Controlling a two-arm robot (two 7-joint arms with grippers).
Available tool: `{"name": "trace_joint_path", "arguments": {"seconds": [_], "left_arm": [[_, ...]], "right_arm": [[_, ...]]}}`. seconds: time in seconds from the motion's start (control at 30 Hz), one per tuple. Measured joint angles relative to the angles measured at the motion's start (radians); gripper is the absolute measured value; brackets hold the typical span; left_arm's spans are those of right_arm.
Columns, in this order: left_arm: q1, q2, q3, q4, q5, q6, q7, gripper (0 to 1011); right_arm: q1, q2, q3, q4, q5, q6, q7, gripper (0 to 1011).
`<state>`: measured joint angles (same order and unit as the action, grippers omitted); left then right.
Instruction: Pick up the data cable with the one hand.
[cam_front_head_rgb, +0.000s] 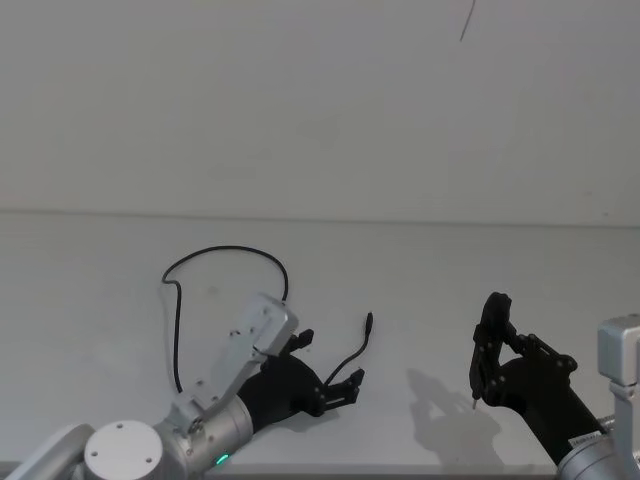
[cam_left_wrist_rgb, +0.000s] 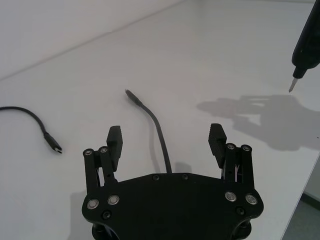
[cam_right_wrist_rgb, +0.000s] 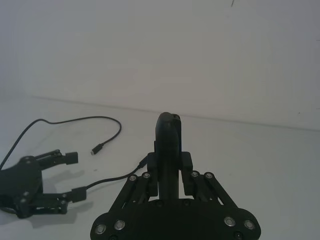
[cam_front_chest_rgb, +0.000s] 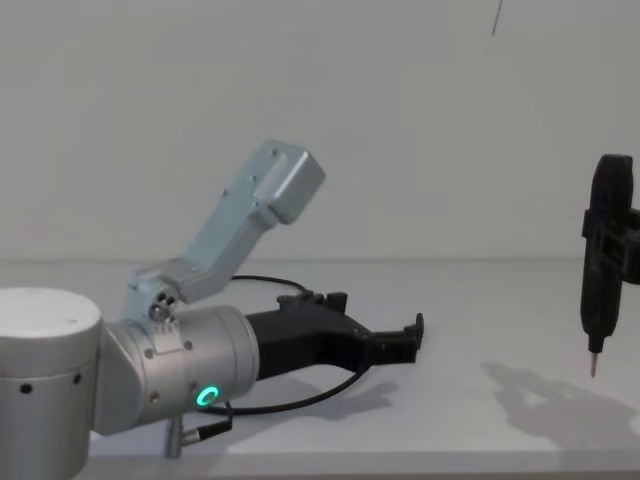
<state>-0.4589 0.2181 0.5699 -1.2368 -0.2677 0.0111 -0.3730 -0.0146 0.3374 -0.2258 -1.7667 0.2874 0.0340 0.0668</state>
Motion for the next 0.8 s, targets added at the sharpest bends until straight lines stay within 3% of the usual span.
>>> {"name": "trace_joint_path", "arguments": {"seconds": [0.33,0.8], "left_arm": [[-0.008,-0.036,-0.001,0.042,0.006,0.026,0.016,1001],[-0.02,-0.089,-0.035,0.087,-0.01,0.09,0.059,1001]], "right_arm": [[0.0,0.0,0.0,0.0,0.0,0.0,0.0,269],[0.0,0.0,0.0,0.0,0.0,0.0,0.0,269]]}}
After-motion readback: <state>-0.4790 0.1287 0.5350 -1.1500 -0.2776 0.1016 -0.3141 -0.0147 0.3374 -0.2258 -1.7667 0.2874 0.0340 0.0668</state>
